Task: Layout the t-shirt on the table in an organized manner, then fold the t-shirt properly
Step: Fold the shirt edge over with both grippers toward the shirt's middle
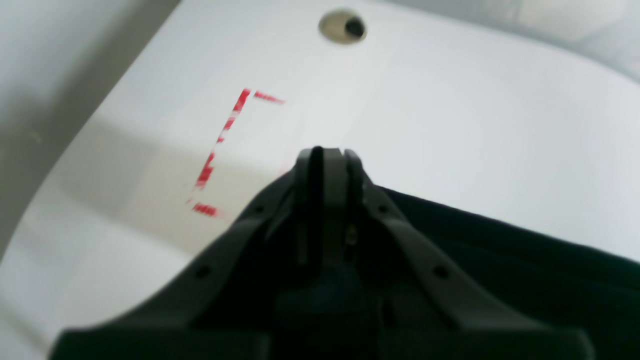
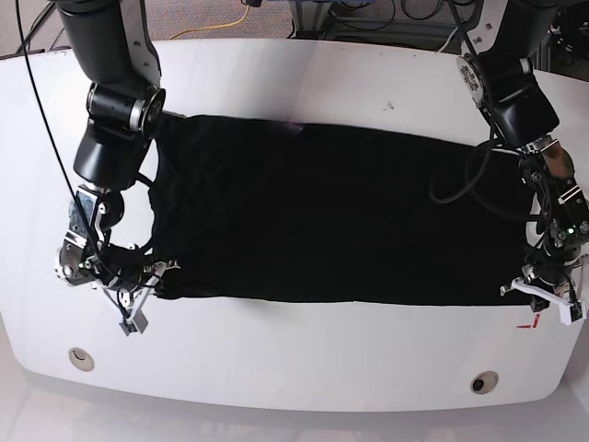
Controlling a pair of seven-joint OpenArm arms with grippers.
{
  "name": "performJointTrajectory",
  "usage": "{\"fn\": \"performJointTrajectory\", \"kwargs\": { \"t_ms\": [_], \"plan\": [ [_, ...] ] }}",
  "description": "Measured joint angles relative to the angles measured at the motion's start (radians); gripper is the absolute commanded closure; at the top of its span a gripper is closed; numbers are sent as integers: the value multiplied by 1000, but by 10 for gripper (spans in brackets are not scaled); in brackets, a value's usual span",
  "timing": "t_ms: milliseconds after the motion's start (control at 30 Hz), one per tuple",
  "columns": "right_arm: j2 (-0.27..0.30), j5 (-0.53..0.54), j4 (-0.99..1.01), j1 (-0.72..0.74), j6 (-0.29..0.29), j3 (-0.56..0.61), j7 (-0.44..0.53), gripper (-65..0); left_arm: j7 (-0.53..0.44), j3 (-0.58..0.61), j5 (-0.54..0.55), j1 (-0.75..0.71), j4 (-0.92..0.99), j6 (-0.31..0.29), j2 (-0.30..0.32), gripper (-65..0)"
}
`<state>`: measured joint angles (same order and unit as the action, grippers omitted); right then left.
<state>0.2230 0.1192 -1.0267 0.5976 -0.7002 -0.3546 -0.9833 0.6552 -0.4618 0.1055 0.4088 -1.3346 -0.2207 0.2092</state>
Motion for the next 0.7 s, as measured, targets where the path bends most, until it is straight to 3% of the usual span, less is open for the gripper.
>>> {"fn": "performJointTrajectory", "kwargs": {
  "t_ms": [700],
  "plan": [
    [-9,18,-347,-216,-6,1,-200,0,62,0,8,-96,-7,-4,16,0]
  ]
}}
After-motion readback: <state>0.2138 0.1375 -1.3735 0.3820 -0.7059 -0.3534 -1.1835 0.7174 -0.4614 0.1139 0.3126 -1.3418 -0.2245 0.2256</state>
